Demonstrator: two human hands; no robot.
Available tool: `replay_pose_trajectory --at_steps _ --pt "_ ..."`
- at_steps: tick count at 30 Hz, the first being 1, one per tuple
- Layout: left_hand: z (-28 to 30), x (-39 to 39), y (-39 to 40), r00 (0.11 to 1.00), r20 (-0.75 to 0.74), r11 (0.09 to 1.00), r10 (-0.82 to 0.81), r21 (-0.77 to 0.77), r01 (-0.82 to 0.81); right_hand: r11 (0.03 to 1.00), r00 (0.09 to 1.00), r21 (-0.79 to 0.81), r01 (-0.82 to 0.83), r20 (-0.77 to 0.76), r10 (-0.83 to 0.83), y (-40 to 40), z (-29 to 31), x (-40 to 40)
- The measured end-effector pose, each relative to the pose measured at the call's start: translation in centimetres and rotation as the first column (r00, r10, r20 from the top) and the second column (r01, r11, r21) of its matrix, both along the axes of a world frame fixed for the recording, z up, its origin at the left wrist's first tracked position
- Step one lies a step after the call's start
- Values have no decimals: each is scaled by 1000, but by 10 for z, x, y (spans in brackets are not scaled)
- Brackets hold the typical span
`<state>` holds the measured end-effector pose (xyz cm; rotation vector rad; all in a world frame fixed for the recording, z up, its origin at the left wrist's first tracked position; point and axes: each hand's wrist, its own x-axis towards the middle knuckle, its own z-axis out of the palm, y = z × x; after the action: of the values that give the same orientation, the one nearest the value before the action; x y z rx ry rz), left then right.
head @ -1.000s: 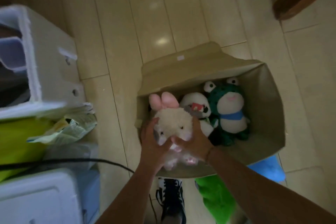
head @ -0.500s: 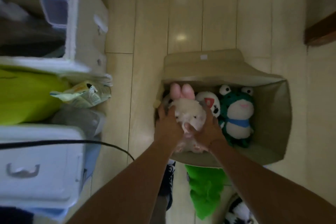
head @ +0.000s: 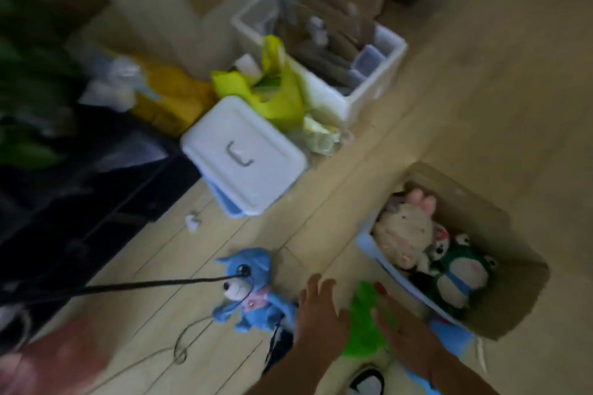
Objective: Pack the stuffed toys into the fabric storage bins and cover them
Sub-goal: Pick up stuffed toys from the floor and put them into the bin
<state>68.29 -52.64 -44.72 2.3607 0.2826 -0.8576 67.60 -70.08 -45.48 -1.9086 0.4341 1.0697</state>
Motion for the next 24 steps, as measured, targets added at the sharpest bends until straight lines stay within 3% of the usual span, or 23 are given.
replay_pose_trajectory --at_steps 4,7,14,22,24 --pt "3 -42 69 974 -32 971 225 -69 -227 995 991 -38 -90 -98 86 78 -10 -33" --pt "-25 -67 138 955 -54 952 291 -83 -295 989 978 -58 -138 -163 127 148 -43 -51" --pt "-72 -104 266 941 -298 975 161 -98 -198 961 966 -221 -168 -229 117 253 -100 -81" --pt "-156 -121 321 877 -469 963 105 -174 -208 886 939 -343 -311 -255 231 291 -191 -53" --pt "-185 -127 323 884 -467 990 -6 -125 -59 850 929 -395 -348 -266 257 288 -229 -47"
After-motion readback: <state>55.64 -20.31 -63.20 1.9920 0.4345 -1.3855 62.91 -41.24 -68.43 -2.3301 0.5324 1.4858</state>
